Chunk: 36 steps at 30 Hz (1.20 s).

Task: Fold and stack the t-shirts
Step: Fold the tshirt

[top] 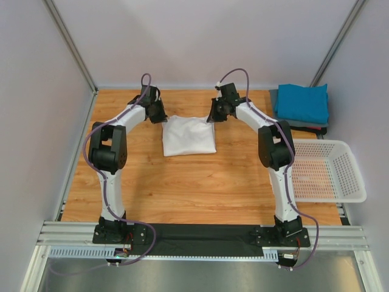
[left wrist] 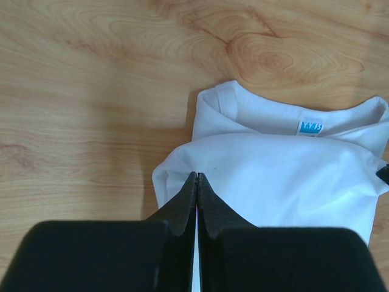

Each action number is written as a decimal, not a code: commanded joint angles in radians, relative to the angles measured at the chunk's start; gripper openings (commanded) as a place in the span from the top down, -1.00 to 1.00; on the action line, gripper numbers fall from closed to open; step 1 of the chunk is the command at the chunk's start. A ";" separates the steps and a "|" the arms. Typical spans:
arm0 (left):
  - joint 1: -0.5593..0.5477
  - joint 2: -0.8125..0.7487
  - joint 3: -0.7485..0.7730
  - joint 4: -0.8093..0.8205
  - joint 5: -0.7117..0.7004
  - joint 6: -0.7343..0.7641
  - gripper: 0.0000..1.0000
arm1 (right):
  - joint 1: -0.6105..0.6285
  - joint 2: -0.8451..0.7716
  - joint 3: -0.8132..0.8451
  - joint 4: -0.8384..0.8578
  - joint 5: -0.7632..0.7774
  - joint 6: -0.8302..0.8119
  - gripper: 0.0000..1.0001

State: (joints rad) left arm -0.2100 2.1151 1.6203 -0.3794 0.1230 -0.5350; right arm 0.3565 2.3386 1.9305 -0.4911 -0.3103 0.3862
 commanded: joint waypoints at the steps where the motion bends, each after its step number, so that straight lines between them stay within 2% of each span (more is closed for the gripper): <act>1: 0.000 -0.066 0.017 0.060 0.015 0.017 1.00 | -0.007 -0.123 0.001 0.023 0.030 0.028 1.00; 12: 0.000 -0.167 0.001 0.082 -0.003 0.038 1.00 | -0.025 -0.307 -0.146 0.085 0.096 0.089 0.99; 14: 0.000 -0.161 0.035 0.000 -0.038 0.036 1.00 | -0.025 -0.331 -0.183 0.109 0.108 0.095 0.99; 15: 0.000 -0.159 0.038 -0.021 -0.051 0.035 0.89 | -0.025 -0.340 -0.191 0.114 0.111 0.091 0.99; 16: 0.000 -0.156 0.033 -0.029 -0.065 0.032 0.67 | -0.025 -0.338 -0.192 0.114 0.112 0.089 0.99; 17: 0.001 -0.162 0.009 -0.017 -0.075 0.023 0.39 | -0.027 -0.326 -0.189 0.112 0.109 0.085 0.99; 18: 0.001 -0.164 -0.006 -0.003 -0.075 0.012 -0.06 | -0.027 -0.315 -0.185 0.108 0.105 0.085 1.00; 21: 0.003 -0.152 -0.033 0.053 -0.017 -0.034 -0.42 | -0.031 -0.272 -0.166 0.091 0.086 0.086 0.99; 25: 0.003 -0.081 -0.008 0.105 0.084 -0.086 -0.43 | -0.037 -0.243 -0.171 0.094 0.095 0.102 1.00; 34: 0.001 0.037 0.090 0.076 0.130 -0.134 -0.38 | -0.062 -0.226 -0.179 0.095 0.119 0.108 1.00; 36: 0.001 0.051 0.104 0.079 0.141 -0.140 -0.29 | -0.068 -0.217 -0.174 0.092 0.119 0.109 1.00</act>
State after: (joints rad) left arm -0.2092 2.1532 1.6695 -0.3103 0.2268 -0.6495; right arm 0.2996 2.1139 1.7473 -0.4278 -0.2100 0.4835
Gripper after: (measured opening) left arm 0.668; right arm 0.005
